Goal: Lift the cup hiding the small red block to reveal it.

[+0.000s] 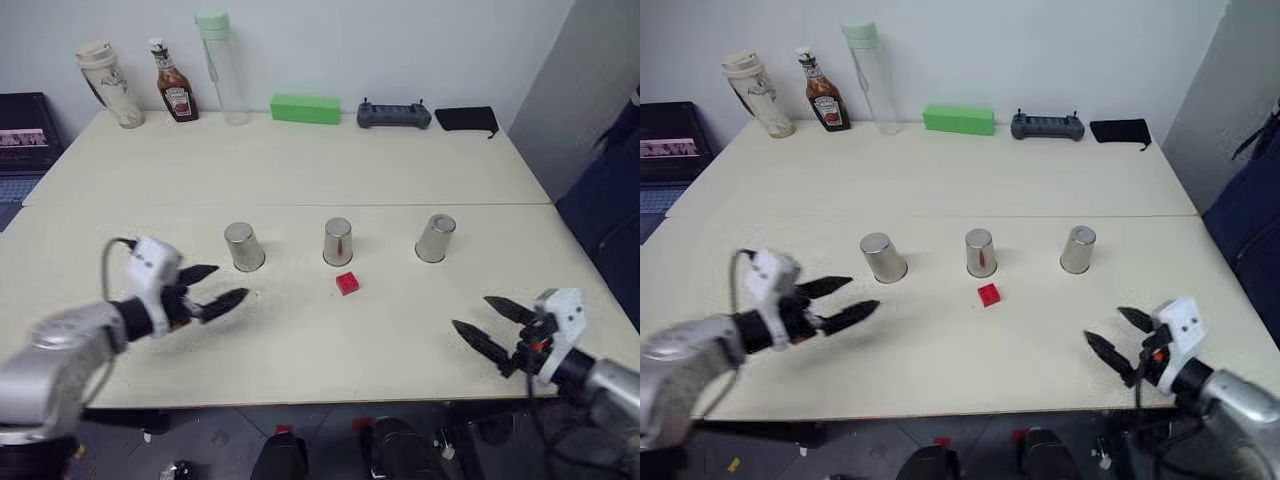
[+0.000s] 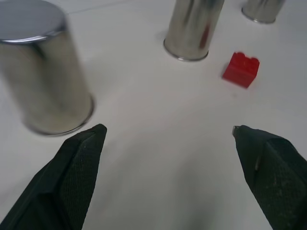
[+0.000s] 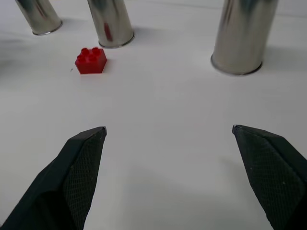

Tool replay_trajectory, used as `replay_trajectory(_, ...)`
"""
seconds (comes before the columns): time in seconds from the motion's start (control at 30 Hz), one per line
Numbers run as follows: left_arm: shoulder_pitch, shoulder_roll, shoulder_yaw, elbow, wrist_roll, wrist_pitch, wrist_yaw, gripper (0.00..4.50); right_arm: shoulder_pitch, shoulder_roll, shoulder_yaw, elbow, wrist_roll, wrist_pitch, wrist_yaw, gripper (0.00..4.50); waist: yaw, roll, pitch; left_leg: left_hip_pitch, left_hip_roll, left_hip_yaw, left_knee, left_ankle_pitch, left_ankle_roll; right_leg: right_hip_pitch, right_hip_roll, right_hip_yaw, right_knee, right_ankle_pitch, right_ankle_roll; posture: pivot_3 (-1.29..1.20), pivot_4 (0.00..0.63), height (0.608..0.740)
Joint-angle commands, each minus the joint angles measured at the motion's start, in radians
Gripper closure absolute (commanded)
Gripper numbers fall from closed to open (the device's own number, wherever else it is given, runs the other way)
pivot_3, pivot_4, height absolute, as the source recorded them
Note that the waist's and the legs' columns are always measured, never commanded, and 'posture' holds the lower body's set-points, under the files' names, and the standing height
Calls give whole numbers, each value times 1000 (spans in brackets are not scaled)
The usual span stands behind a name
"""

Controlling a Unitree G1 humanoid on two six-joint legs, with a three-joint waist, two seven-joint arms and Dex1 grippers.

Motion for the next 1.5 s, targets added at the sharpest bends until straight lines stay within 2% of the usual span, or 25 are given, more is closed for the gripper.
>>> replay_trajectory(0.03,-6,87,40,46,-88,61,-136,0,-44,-83,-55,-25,125,67,80,19,5,0,0,0,0,0,0,0,0,0,0,0,0,0,0,0,150,740)
replay_trajectory(0.1,-23,118,46,60,-99,77,-161,0,-76,-108,-58,-30,149,94,76,19,5,-2,4,-3,0,0,1,0,0,-2,-1,0,1,-2,0,0,150,740)
replay_trajectory(0.23,-76,114,22,70,-122,99,-147,0,-110,-111,-41,-35,176,121,36,19,10,-3,3,-2,0,-1,0,0,0,-1,-5,-1,-1,-1,1,0,150,740)
replay_trajectory(0.6,-137,100,-31,50,-149,125,-139,0,-82,-99,-48,-36,188,118,14,19,7,-3,3,-2,0,-1,0,0,0,-1,-5,0,0,-1,1,0,150,740)
replay_trajectory(0.93,-148,107,-53,64,-149,121,-152,0,-55,-97,-61,-72,225,126,-8,19,7,-3,3,-2,0,0,0,0,0,-1,-5,0,0,-1,1,0,150,740)
replay_trajectory(1.5,-148,86,-61,65,-140,96,-146,0,-122,-103,-27,-80,271,154,-69,19,7,-3,3,-2,0,0,1,0,0,-1,-5,0,0,-1,1,0,150,740)
